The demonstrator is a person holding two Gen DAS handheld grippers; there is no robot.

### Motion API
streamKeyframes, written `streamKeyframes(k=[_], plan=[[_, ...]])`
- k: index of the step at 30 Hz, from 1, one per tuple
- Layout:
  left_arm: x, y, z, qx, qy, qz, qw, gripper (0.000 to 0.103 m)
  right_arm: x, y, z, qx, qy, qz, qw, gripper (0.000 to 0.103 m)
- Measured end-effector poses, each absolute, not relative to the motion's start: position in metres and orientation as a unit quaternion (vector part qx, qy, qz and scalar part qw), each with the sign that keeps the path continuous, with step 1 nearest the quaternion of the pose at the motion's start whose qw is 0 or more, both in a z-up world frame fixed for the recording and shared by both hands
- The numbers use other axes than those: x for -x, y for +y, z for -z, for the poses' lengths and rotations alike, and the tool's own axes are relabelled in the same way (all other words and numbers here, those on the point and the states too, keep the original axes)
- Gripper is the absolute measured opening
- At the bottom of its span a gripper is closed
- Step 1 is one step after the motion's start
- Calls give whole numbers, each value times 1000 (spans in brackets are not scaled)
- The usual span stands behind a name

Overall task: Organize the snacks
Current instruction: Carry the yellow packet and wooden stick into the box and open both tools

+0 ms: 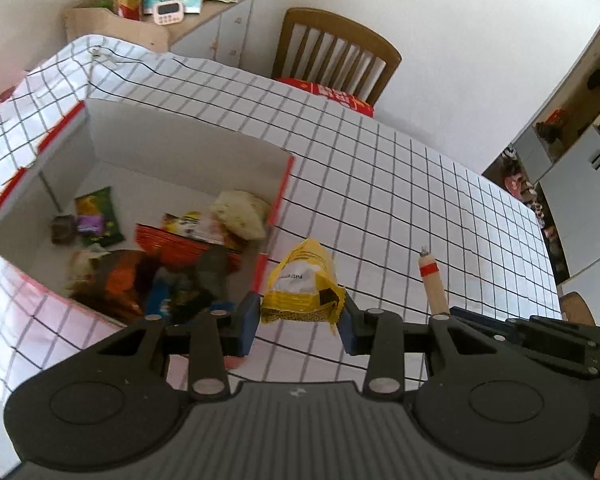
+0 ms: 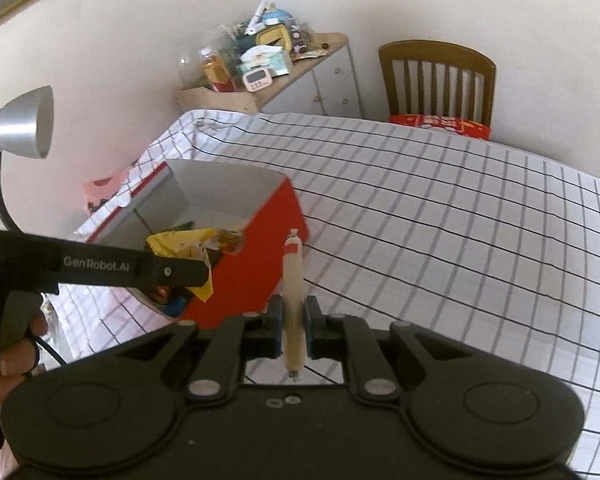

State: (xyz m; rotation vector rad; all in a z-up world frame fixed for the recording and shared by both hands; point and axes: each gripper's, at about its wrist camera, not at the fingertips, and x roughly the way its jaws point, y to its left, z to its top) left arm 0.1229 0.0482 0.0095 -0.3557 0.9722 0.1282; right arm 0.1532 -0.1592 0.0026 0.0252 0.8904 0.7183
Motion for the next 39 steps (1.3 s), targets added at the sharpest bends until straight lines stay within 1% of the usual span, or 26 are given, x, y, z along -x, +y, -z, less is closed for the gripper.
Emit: streamKeyframes(k=[10,16,29,39], plan=[[-102,114,-22,174,444,-95,874,39,-149,-94,-8,-13,421,-357,834,9],[-98,157,-20,171,441,-120,873,39,-151,-54,-2,-6,424,-358,832,9],[-120,224,18,153,467,-152,858,39,-173,15,29,19,445,-344,826,9],[-141,236,50,141,498,-144,843,39,-184,36,49,32,467,-329,820,9]])
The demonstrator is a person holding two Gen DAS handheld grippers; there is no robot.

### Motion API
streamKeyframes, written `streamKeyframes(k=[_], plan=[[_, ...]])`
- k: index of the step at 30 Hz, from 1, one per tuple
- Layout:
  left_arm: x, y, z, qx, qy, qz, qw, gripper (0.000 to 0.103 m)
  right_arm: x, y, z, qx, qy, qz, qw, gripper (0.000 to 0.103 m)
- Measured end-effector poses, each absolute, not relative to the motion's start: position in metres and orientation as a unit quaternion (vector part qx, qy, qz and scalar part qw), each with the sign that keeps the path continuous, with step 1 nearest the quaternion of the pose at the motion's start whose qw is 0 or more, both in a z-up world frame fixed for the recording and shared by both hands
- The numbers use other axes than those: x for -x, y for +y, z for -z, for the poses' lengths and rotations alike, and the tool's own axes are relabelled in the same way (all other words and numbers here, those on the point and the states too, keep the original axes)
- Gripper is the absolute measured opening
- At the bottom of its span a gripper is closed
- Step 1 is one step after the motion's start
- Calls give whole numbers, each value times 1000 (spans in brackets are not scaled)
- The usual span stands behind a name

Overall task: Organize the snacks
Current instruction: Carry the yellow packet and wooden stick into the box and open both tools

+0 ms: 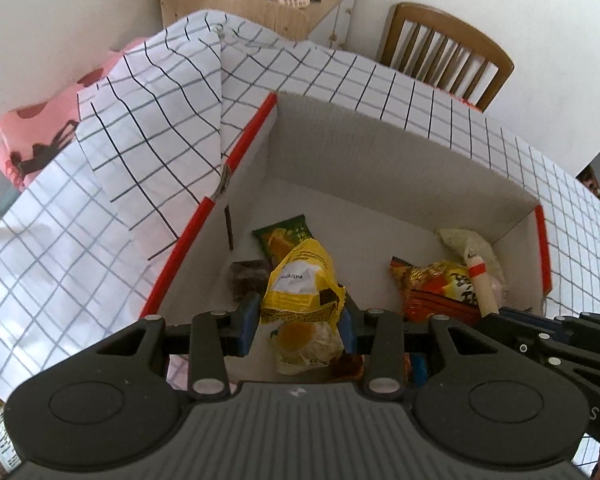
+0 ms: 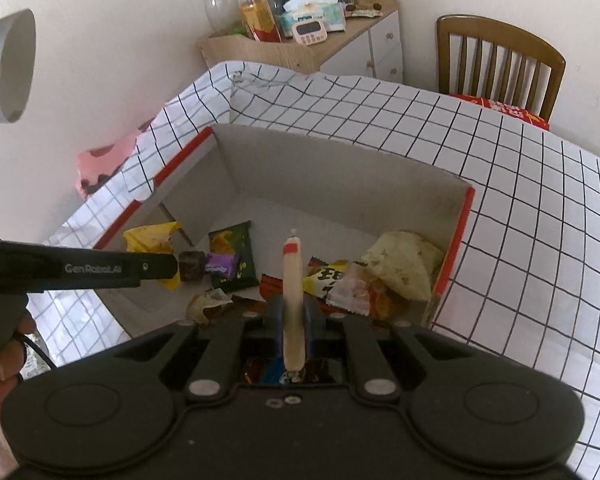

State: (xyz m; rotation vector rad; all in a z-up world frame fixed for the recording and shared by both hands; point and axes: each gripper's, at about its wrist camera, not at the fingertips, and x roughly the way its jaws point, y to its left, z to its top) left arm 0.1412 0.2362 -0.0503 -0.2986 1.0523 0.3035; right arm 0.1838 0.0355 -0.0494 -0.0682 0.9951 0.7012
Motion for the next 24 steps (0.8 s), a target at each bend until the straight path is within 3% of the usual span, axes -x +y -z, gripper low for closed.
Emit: streamKeyframes(k=[7,13,17,21,24], plan=[[-149,228,63,135,516,-123,837,41,-184,39,56,30,482,-321,814,9],[-144,220,61,128,512,-109,843,44,-182,37,54,24,483,-319,815,20],[-138,218,54,129,499,-108,850,56,-178,32,51,17,481,-316,817,24],[-130,213,46,125,484,-109,859,60,-173,26,45,13,475,-314,822,29],[-123,210,39,124,470,-106,867,62,-167,20,39,7,467,-314,827,38]])
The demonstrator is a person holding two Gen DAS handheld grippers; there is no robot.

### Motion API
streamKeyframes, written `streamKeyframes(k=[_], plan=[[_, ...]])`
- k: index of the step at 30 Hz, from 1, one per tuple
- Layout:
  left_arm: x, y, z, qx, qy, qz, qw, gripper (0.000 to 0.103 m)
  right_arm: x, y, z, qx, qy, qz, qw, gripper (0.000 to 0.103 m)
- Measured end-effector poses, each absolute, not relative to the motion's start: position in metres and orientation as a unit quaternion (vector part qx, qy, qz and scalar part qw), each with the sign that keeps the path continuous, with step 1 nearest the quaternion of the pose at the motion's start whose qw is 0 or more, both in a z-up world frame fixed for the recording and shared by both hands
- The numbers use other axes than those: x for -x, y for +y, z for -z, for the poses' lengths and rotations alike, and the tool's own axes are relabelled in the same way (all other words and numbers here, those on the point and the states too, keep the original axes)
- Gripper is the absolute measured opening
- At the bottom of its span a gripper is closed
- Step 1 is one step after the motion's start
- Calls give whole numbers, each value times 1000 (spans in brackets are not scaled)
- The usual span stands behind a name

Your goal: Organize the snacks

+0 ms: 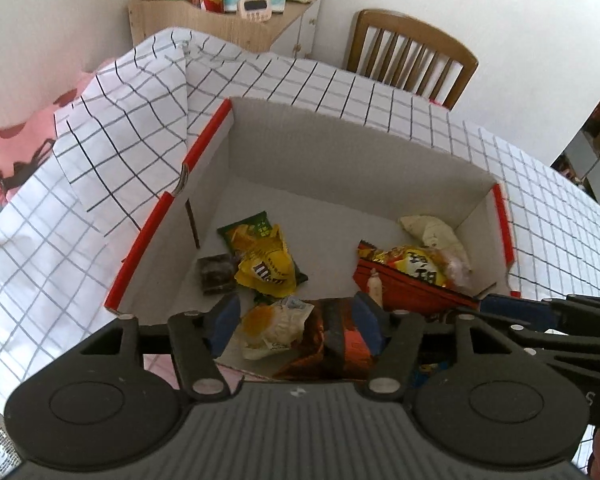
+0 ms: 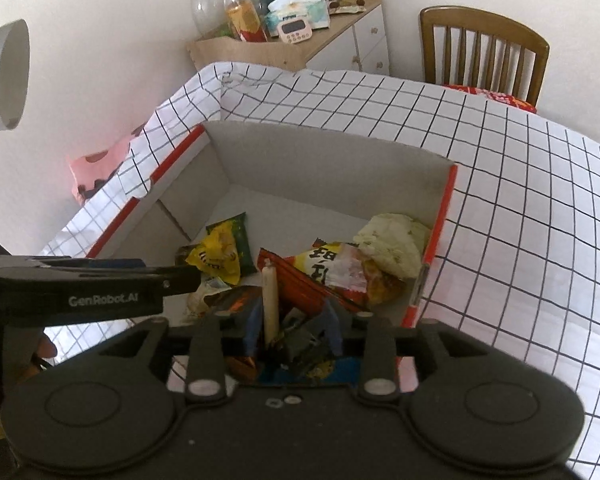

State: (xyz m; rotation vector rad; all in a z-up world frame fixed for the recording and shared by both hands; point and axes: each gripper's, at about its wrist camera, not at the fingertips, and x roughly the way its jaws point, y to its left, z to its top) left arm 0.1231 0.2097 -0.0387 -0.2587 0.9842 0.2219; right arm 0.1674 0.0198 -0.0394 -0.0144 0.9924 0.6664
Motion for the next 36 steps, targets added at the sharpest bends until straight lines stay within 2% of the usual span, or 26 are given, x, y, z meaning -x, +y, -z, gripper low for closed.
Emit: streamKeyframes(k=[3,5,7,9,13,18,20,24,34,36], plan=[[-115,205,31,119,458,-107,875,62,-162,14,33,4,458,-315,831,47],[-109,202,25,116,449,-104,880,63,-157,9,28,1,449,-313,837,60],[-104,198,20,113,441,-104,884,63,-153,4,23,-4,440,-315,841,66],[-98,194,15,108,433,-104,889,63,-149,-2,17,-8,432,-318,844,68],[-86,184,4,95,419,-108,896,63,-138,-14,4,-13,406,-325,854,82],[-72,171,-11,80,400,-103,907,64,-126,-29,-10,-27,383,-328,863,90],[-67,166,-17,77,391,-100,911,67,-122,-38,-15,-32,375,-326,868,97],[-57,154,-29,61,370,-98,922,69,-113,-55,-21,-44,363,-325,872,103],[-34,138,-42,72,351,-89,929,78,-88,-84,-24,-63,337,-323,882,103],[-29,135,-42,78,350,-85,930,83,-81,-89,-25,-64,325,-324,886,103]])
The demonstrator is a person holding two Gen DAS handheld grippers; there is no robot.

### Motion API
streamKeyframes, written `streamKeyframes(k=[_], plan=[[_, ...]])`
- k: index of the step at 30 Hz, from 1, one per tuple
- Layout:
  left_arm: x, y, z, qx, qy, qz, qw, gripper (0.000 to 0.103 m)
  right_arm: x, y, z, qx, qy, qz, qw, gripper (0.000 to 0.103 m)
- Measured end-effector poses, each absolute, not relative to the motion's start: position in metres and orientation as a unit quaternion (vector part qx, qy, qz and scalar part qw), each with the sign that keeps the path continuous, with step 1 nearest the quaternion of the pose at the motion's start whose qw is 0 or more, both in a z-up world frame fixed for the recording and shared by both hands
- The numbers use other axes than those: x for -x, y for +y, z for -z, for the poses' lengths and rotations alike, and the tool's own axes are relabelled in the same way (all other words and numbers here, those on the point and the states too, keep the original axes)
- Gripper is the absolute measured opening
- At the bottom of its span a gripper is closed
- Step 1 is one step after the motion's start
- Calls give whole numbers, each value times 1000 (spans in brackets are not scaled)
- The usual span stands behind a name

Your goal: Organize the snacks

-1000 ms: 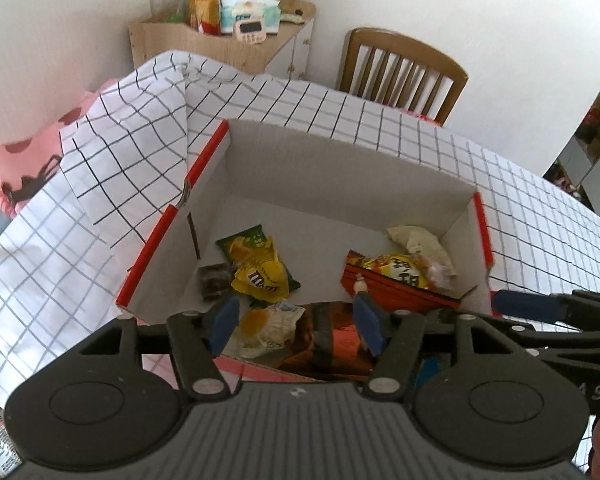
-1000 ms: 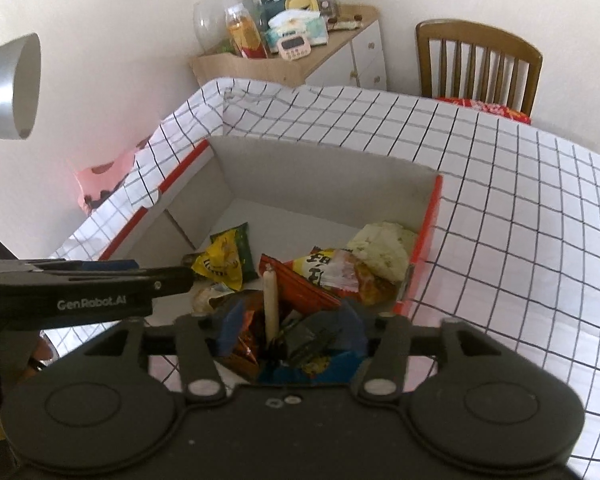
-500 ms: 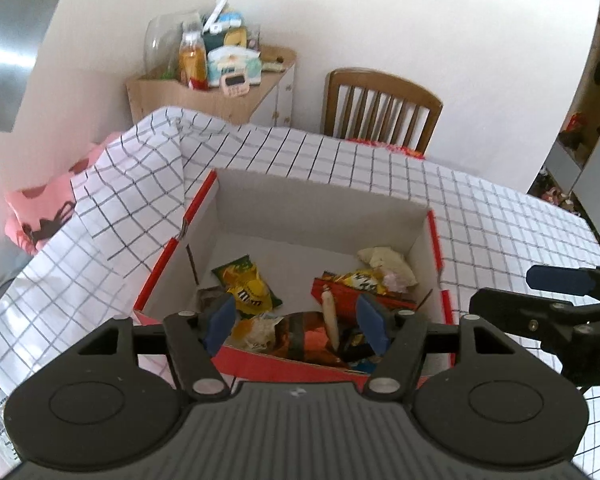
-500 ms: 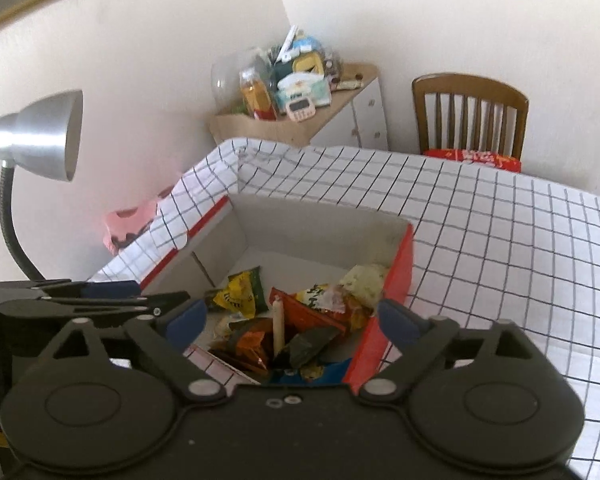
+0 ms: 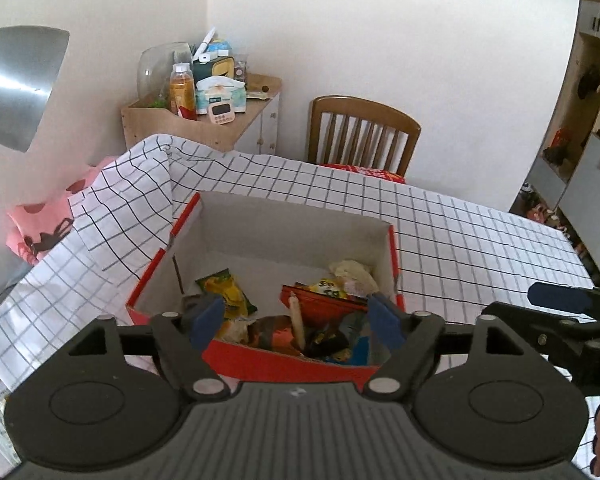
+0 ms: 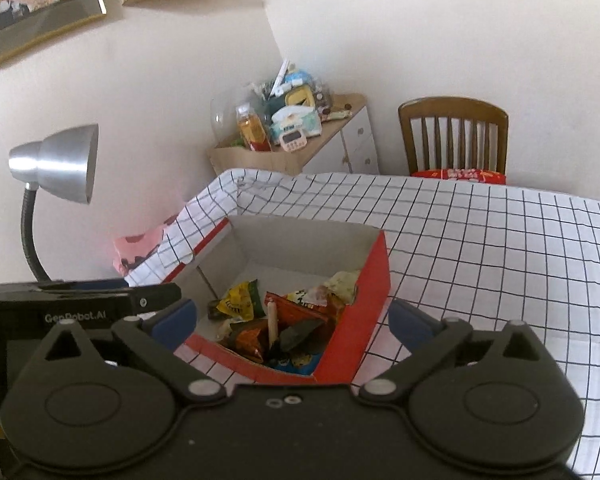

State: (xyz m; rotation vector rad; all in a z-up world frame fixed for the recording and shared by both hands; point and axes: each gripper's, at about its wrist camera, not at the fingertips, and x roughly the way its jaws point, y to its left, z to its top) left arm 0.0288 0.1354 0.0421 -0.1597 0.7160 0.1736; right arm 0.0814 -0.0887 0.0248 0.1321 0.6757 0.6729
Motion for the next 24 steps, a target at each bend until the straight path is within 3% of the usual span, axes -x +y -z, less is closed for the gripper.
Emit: streamKeyframes(k=[4,6,24], plan=[[-19,130,-42,89,345,-88,930,85,-70,-95,-26,-63,311,-311,896,103],[-16,126,-42,92,344,-86,930,93,-66,-98,-25,-69,316,-303,897,103],[3,103,-46,74,341,-71,934,94,-33,-98,-35,-48,265,-271,924,103]])
